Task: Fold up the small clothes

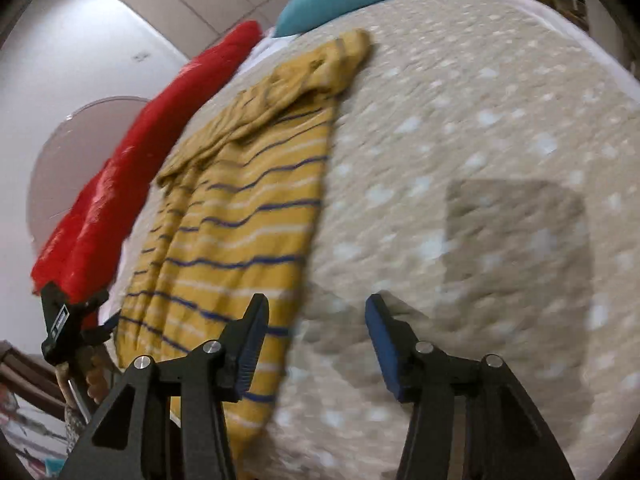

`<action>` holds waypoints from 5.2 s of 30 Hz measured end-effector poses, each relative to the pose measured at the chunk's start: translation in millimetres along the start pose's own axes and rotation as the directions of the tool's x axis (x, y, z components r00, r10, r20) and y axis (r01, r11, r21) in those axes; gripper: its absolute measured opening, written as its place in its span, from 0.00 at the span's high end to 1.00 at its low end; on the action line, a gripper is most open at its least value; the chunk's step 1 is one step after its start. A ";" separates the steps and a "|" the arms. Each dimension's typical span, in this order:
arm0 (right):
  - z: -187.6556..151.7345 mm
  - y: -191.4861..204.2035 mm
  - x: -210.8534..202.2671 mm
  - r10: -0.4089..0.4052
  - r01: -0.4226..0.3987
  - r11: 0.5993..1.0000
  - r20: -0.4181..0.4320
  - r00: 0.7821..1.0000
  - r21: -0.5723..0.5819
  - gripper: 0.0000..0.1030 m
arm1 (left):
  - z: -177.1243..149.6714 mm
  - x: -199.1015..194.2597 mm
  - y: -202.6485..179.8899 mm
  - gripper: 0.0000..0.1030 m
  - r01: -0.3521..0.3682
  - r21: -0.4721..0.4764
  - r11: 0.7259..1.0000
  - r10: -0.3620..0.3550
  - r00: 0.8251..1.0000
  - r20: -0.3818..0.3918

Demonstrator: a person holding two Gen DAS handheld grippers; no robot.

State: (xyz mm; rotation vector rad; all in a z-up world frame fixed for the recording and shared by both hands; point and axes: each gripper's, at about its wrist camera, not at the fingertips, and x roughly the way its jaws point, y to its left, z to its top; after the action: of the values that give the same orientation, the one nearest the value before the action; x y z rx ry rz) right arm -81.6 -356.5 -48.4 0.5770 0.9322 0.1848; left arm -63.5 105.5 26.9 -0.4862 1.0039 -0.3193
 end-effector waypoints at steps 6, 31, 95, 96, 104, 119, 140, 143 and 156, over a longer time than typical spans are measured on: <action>-13.4 15.5 15.0 0.179 -0.180 0.984 -0.047 0.983 -0.006 0.45 | -19.5 1.1 -17.6 0.21 0.014 0.043 0.999 -0.013 1.000 -0.018; -67.8 53.2 0.2 0.237 -0.238 0.971 -0.049 0.970 -0.026 0.91 | -41.6 -51.4 -44.1 0.91 -0.087 0.018 0.996 0.086 0.995 0.051; 243.8 9.7 96.0 0.103 -0.117 0.970 0.074 0.992 0.215 0.31 | 185.1 85.1 -38.6 0.33 -0.060 0.001 0.998 0.060 0.997 -0.047; 236.9 8.9 86.6 0.070 -0.081 0.980 0.064 0.995 0.182 0.31 | 177.5 83.5 -37.9 0.33 -0.055 0.020 0.998 0.057 0.997 -0.057; 139.8 -12.8 56.3 0.028 -0.027 0.996 -0.010 1.000 0.081 0.31 | 113.4 96.2 -37.3 0.45 -0.069 0.173 0.983 0.094 0.986 -0.140; 118.4 -31.2 36.9 -0.128 0.129 0.990 -0.039 0.991 0.051 0.83 | 113.5 37.7 -42.0 0.84 -0.377 0.281 0.883 0.407 0.912 -0.055; 241.9 82.4 189.7 -0.532 0.517 0.796 0.044 0.846 -0.315 0.89 | 101.7 19.1 -43.7 0.28 -0.227 0.149 0.963 0.147 0.897 0.417; 245.4 103.6 183.2 -0.622 0.622 0.697 0.131 0.772 -0.358 0.88 | 107.3 12.1 -24.4 0.28 -0.209 0.118 0.971 0.144 0.901 0.409; 191.8 259.5 230.3 -0.058 -0.001 0.939 -0.161 0.985 -0.344 0.63 | 118.6 -22.3 48.2 0.25 -0.152 -0.080 0.985 0.171 0.888 0.428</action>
State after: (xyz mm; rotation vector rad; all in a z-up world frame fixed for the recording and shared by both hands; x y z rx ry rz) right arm 232.6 -124.2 18.3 0.2252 1.0440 0.3668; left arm 29.2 185.5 70.3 -0.4831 0.6100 -0.0318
